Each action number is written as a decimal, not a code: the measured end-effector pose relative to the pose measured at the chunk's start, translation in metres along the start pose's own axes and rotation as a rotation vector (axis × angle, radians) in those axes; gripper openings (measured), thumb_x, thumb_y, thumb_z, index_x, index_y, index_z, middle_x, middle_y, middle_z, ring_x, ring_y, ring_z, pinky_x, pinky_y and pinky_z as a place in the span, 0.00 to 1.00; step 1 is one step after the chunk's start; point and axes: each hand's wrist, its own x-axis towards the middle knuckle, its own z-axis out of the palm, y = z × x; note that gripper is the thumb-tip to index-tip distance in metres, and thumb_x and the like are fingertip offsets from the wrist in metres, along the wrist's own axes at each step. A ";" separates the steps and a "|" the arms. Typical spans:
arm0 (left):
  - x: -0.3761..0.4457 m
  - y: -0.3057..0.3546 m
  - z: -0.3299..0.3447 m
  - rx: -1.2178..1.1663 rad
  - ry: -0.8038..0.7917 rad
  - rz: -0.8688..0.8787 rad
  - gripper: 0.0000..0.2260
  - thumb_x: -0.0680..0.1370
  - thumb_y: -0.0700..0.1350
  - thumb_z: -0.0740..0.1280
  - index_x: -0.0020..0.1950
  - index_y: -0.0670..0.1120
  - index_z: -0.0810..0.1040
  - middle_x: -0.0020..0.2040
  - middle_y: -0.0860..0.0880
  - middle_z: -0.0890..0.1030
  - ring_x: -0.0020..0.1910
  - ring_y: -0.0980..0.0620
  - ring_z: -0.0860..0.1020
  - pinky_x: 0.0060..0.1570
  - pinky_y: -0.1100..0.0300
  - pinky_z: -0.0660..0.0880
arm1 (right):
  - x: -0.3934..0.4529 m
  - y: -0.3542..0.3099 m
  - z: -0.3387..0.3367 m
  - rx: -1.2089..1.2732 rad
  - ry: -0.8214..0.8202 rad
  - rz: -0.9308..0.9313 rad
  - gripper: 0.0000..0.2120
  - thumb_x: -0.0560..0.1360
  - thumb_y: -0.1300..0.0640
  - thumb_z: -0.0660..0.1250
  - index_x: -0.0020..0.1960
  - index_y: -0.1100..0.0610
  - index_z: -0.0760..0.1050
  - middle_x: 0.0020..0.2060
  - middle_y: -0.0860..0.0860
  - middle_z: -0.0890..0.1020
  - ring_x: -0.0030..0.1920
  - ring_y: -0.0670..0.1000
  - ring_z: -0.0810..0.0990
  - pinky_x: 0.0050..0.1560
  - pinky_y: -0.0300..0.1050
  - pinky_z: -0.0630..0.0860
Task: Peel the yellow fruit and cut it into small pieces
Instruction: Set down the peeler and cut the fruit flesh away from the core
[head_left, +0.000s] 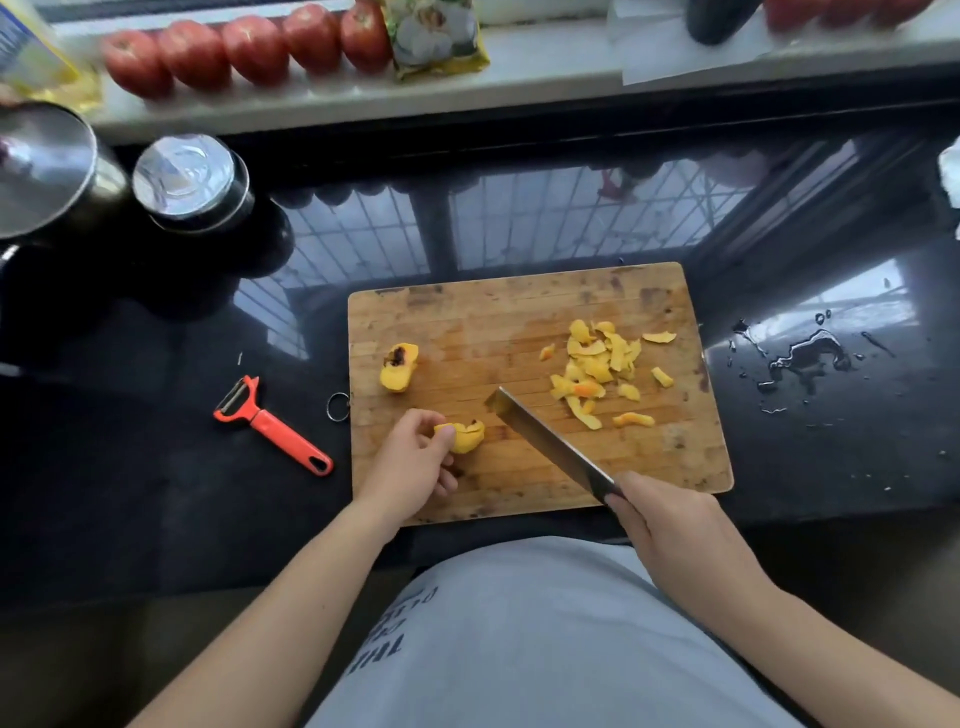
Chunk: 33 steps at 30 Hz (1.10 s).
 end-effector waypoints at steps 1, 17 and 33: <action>-0.001 -0.002 0.002 -0.030 0.015 -0.002 0.03 0.85 0.49 0.63 0.58 0.54 0.74 0.48 0.42 0.82 0.34 0.49 0.82 0.42 0.49 0.82 | 0.000 0.001 0.001 -0.030 0.005 -0.036 0.06 0.81 0.53 0.63 0.45 0.51 0.73 0.32 0.45 0.77 0.29 0.52 0.76 0.26 0.53 0.75; 0.001 -0.007 0.006 -0.039 0.181 0.111 0.06 0.82 0.41 0.69 0.56 0.51 0.76 0.56 0.45 0.78 0.51 0.47 0.82 0.47 0.58 0.83 | 0.026 0.017 -0.011 -0.291 -0.065 -0.265 0.15 0.70 0.63 0.77 0.52 0.52 0.76 0.34 0.45 0.78 0.30 0.51 0.75 0.24 0.48 0.73; 0.004 -0.010 0.007 -0.008 0.183 0.109 0.07 0.81 0.42 0.71 0.52 0.55 0.78 0.54 0.50 0.80 0.50 0.49 0.83 0.53 0.51 0.84 | 0.020 0.006 0.002 -0.249 -0.166 -0.161 0.15 0.66 0.64 0.76 0.46 0.53 0.73 0.28 0.45 0.73 0.23 0.54 0.71 0.18 0.48 0.68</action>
